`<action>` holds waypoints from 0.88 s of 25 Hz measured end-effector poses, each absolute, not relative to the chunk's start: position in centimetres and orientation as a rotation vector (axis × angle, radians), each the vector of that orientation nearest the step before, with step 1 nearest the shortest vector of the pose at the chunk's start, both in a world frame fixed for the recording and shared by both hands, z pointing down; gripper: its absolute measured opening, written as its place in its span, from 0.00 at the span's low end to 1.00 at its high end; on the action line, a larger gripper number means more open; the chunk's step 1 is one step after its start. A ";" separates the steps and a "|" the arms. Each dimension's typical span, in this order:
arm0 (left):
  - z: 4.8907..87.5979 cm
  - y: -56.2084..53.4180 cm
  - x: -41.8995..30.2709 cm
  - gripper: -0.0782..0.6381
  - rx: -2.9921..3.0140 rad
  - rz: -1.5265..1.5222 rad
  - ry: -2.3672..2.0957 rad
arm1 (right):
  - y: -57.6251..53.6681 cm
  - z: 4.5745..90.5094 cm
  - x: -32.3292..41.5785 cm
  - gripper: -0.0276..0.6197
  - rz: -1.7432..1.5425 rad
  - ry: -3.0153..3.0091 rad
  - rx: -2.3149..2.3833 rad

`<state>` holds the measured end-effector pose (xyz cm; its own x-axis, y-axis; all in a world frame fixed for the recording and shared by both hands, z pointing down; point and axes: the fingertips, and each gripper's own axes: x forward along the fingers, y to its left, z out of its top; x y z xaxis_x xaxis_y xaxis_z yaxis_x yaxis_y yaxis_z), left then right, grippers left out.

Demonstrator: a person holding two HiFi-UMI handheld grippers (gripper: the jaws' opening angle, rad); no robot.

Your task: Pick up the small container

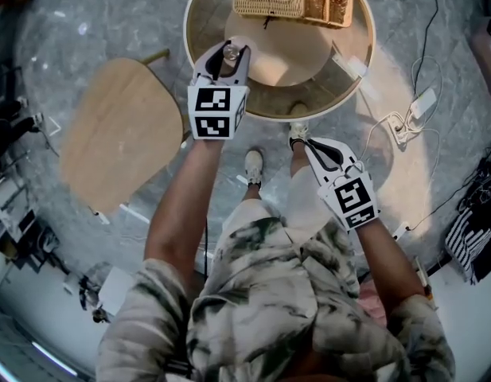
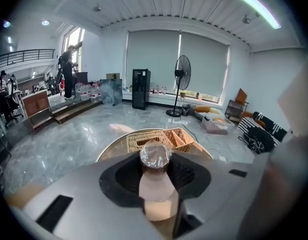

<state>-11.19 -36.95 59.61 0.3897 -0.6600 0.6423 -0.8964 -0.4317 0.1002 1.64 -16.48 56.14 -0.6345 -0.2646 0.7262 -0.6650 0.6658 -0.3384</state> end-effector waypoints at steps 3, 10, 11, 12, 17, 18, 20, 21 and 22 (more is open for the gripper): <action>58.2 -36.7 -11.3 0.32 2.228 0.730 -1.320 | -16.6 55.7 1.5 0.10 0.790 -2.232 0.732; 54.8 -35.2 -11.6 0.32 2.255 0.724 -1.280 | -16.2 54.6 0.8 0.10 0.778 -2.241 0.750; 54.4 -35.0 -11.6 0.32 2.260 0.723 -1.275 | -16.2 54.4 0.7 0.10 0.775 -2.242 0.751; 54.0 -34.9 -11.7 0.32 2.265 0.723 -1.270 | -16.3 54.3 0.6 0.10 0.772 -2.244 0.752; 52.0 -33.9 -11.8 0.32 2.281 0.726 -1.247 | -16.0 53.6 0.3 0.10 0.760 -2.253 0.763; 51.6 -33.5 -11.8 0.32 2.285 0.727 -1.244 | -15.8 53.4 0.2 0.10 0.759 -2.256 0.765; 50.7 -32.9 -11.9 0.32 2.293 0.730 -1.239 | -15.4 53.0 0.0 0.09 0.759 -2.261 0.768; 50.4 -32.7 -11.9 0.32 2.296 0.732 -1.237 | -15.3 52.8 0.0 0.09 0.760 -2.263 0.769; 50.2 -32.6 -11.9 0.32 2.299 0.733 -1.234 | -15.3 52.7 0.0 0.09 0.760 -2.266 0.770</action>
